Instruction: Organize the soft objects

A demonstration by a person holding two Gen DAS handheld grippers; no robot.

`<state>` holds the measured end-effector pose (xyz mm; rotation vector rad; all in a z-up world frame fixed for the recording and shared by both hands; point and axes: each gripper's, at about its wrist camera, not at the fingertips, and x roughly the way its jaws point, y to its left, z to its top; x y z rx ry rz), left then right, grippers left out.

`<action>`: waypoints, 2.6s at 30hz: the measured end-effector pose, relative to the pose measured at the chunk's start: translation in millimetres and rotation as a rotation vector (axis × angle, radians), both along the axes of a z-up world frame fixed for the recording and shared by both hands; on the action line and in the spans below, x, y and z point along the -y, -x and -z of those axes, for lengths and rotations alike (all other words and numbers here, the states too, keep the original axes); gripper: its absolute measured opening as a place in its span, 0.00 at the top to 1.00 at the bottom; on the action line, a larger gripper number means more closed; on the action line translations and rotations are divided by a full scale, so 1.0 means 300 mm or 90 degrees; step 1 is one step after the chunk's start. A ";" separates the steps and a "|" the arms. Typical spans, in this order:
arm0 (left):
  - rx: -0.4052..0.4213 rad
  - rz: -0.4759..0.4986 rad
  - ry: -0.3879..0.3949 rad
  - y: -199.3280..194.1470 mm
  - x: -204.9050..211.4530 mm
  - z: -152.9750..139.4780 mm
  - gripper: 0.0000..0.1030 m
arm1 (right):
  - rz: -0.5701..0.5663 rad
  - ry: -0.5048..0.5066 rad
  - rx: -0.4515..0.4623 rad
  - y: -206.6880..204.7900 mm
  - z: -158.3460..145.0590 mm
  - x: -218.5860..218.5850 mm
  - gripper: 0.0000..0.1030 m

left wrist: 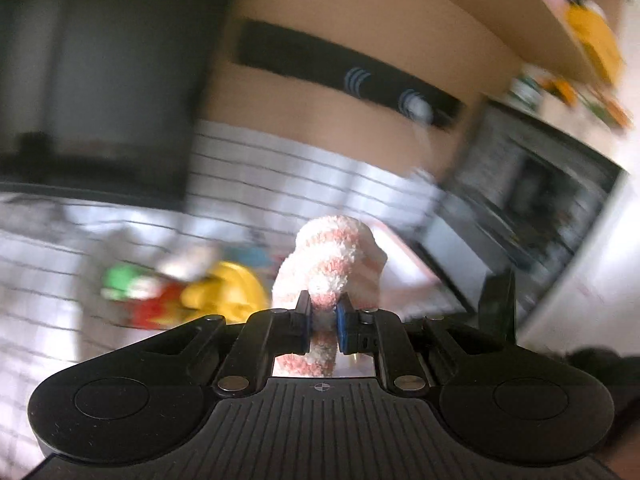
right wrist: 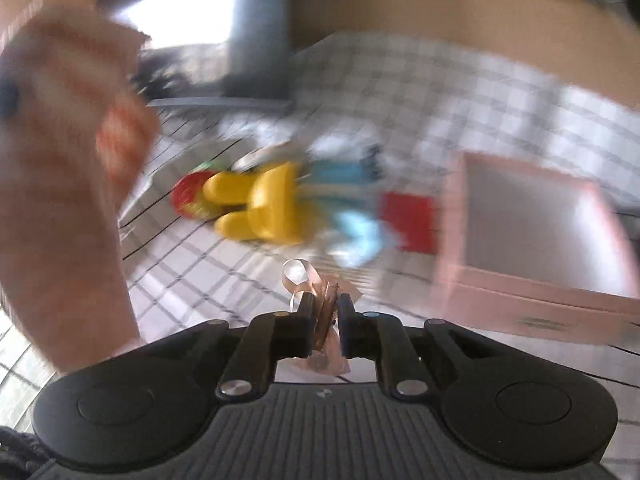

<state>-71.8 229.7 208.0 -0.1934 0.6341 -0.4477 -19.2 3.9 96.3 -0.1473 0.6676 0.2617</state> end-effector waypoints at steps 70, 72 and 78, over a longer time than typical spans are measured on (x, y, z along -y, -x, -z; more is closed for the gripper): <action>-0.195 -0.228 0.053 -0.122 -0.066 0.488 0.80 | 0.066 -0.067 -0.089 -0.764 -0.038 -0.078 0.54; -0.195 -0.227 0.053 -0.099 -0.079 0.484 0.80 | 0.094 -0.109 -0.118 -0.845 -0.011 -0.080 0.56; -0.196 -0.222 0.066 -0.075 -0.120 0.493 0.80 | 0.102 -0.134 -0.131 -0.848 -0.018 -0.045 0.93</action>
